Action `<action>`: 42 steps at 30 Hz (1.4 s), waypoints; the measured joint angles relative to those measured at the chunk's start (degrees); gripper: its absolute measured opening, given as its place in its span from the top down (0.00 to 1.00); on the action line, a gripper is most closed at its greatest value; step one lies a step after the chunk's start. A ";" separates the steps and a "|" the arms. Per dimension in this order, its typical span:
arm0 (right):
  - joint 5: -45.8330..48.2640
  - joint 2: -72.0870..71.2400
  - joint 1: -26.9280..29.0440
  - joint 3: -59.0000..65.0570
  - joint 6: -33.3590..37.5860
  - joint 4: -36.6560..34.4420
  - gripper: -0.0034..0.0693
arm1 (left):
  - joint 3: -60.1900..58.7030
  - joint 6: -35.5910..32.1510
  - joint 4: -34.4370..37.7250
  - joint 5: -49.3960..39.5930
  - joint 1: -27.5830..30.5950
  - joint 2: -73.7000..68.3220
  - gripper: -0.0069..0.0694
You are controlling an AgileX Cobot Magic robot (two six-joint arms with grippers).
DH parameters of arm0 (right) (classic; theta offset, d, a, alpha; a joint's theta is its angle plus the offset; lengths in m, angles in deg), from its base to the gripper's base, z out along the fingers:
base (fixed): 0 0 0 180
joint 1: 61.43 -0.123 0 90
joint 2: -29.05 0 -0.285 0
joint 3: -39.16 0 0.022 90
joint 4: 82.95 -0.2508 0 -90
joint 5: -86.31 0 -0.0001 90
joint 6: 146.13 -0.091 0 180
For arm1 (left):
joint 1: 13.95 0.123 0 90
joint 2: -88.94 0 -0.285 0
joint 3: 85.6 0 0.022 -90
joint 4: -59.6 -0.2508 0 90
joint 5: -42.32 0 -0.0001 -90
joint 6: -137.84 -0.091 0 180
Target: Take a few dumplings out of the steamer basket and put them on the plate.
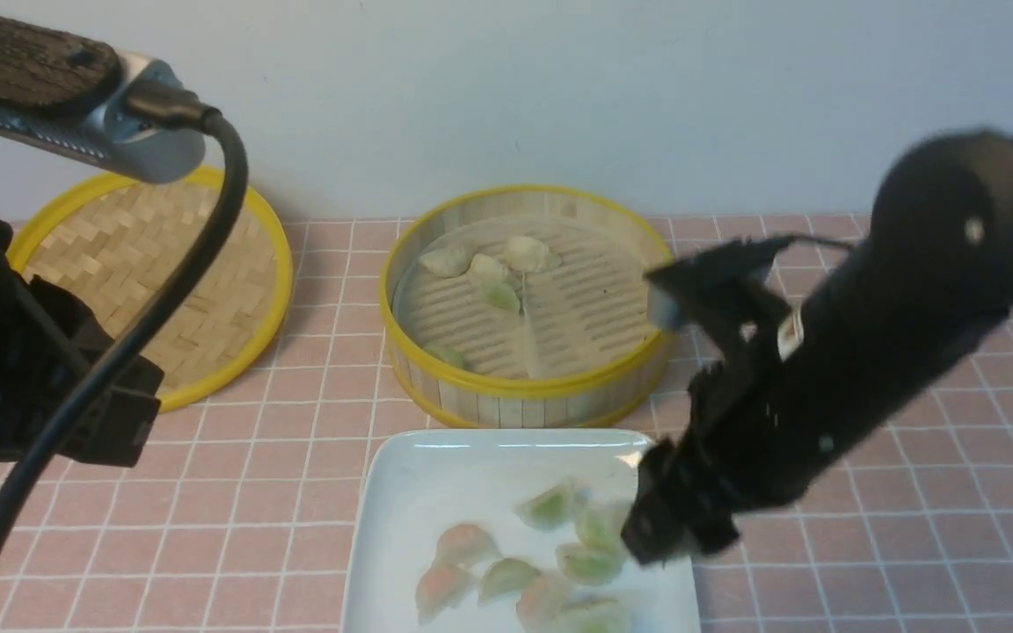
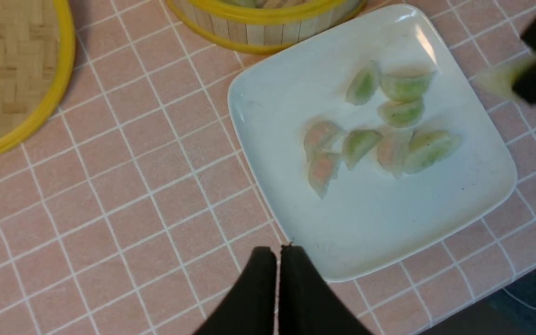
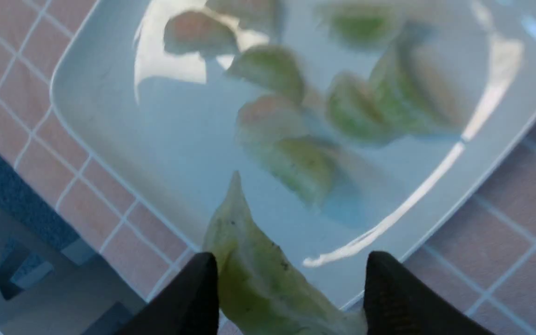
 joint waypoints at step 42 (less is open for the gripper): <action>2.45 -36.92 -12.89 -4.58 -28.58 27.62 0.97 | 0.00 -2.55 2.39 3.76 0.00 0.00 0.92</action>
